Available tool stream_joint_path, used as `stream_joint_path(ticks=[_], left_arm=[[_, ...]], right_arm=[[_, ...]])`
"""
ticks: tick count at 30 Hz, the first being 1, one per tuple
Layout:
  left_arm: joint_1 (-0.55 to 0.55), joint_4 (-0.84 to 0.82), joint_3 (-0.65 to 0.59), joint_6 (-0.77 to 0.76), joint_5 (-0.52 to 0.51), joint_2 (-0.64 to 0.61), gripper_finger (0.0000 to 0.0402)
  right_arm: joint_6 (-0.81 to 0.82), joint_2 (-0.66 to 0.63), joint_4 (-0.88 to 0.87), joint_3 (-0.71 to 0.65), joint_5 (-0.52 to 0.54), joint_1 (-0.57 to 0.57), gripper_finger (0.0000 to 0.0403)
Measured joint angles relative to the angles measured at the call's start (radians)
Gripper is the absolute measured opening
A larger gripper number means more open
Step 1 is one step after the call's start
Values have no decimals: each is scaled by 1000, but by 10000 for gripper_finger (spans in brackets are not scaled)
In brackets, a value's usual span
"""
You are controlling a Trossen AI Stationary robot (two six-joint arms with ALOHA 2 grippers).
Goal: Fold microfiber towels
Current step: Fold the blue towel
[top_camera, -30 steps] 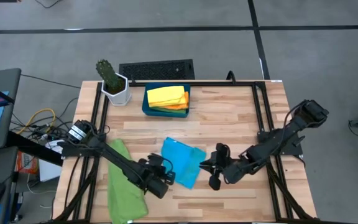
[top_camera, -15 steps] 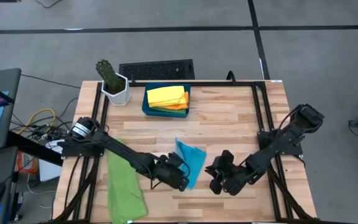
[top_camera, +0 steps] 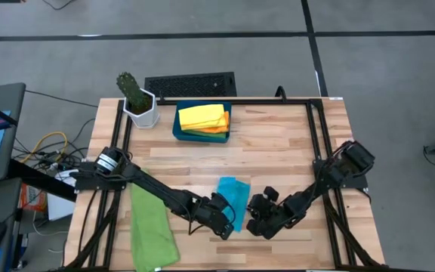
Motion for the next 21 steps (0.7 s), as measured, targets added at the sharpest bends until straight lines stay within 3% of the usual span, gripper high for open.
stream_joint_path(ticks=[15, 21], left_arm=[[0, 23, 67, 62, -7, 13, 0], [0, 112, 82, 52, 77, 98, 0]], right_arm=[[-85, 15, 93, 1, -44, -52, 82], [-85, 17, 101, 0, -41, -57, 82]])
